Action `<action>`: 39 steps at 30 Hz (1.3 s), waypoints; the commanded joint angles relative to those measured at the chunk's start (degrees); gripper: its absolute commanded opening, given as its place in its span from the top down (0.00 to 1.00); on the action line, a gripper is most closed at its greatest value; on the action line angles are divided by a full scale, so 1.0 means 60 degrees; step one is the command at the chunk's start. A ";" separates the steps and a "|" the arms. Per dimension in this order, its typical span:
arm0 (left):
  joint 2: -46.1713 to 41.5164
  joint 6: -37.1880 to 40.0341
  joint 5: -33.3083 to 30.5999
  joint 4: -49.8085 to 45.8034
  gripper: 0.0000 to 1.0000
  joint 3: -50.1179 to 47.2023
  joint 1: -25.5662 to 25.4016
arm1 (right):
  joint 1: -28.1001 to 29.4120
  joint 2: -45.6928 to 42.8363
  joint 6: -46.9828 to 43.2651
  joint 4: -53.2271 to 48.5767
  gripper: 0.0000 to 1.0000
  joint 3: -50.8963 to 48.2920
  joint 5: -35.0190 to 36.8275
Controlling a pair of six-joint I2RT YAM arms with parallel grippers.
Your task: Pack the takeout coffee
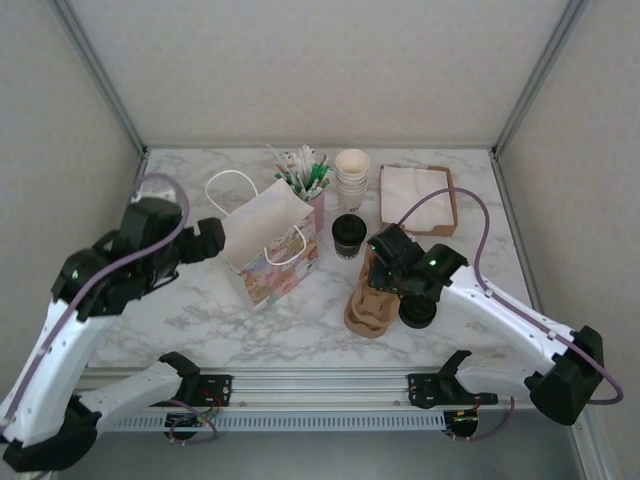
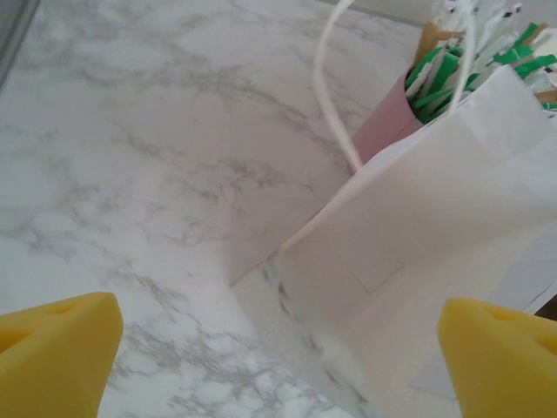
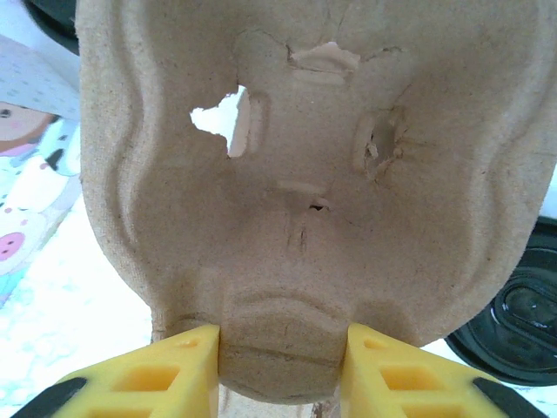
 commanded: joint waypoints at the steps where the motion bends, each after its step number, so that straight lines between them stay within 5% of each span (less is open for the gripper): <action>1: 0.0886 0.1765 0.0071 -0.1045 0.00 0.1158 -0.0057 | 0.0062 -0.0491 -0.0739 -0.0283 0.63 0.0471 0.0352; 13: 0.2969 0.3138 0.3290 -0.1132 0.01 0.2241 0.1720 | 0.0072 -0.1151 -0.1348 -0.0528 0.64 0.1192 0.0004; 19: 0.3233 0.3098 0.4052 -0.0914 0.17 0.1884 0.1949 | 0.0071 -0.1322 -0.1564 -0.0637 0.64 0.1386 -0.0099; 23: 0.3218 0.2964 0.3878 -0.0877 0.27 0.1588 0.1965 | 0.0070 -0.1260 -0.1661 -0.0723 0.64 0.1543 -0.0106; 34: 0.3322 0.2909 0.2975 -0.0782 0.31 0.0870 0.1972 | 0.0071 -0.0967 -0.2120 -0.0840 0.64 0.2233 -0.0321; 39: 0.3195 0.2562 0.3313 -0.0651 0.59 0.0856 0.1979 | 0.0071 -0.0945 -0.2230 -0.0876 0.64 0.2460 -0.0384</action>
